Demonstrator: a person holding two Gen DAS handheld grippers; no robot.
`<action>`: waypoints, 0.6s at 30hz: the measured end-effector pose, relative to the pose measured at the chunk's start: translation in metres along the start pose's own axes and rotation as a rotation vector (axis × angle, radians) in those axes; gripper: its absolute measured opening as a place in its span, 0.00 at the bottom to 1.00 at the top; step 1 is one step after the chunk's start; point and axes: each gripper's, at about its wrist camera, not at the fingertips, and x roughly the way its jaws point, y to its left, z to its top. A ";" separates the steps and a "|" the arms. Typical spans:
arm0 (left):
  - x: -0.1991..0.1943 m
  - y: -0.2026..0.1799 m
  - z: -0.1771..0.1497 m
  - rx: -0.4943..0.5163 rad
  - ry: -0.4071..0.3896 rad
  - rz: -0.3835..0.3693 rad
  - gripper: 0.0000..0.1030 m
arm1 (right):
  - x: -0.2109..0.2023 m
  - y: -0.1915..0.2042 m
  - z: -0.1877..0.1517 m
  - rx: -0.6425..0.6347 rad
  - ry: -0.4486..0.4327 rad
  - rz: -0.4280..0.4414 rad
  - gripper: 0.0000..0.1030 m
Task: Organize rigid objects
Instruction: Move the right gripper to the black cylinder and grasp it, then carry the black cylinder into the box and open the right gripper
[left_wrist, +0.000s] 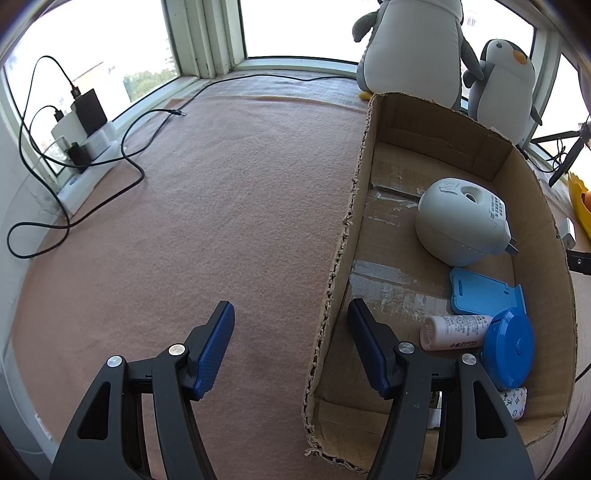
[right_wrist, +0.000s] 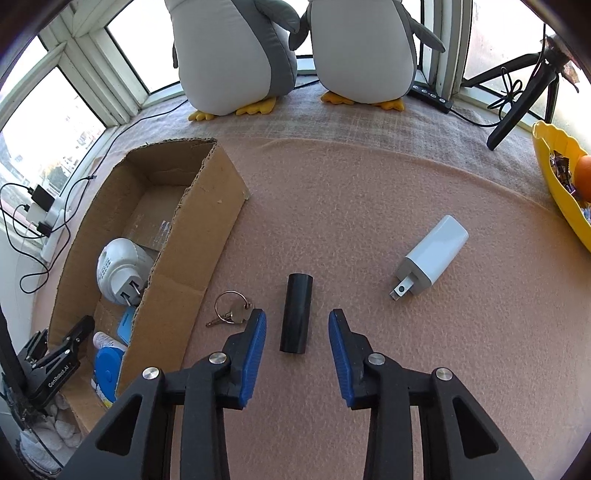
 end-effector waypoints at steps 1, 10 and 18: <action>0.000 0.000 0.000 0.000 0.000 0.000 0.62 | 0.002 0.000 0.001 0.003 0.004 -0.005 0.31; 0.000 0.000 0.000 0.000 0.000 0.000 0.62 | 0.021 0.003 0.007 -0.022 0.057 -0.042 0.25; 0.000 0.000 -0.001 -0.004 0.000 0.000 0.62 | 0.024 0.004 0.010 -0.045 0.073 -0.059 0.15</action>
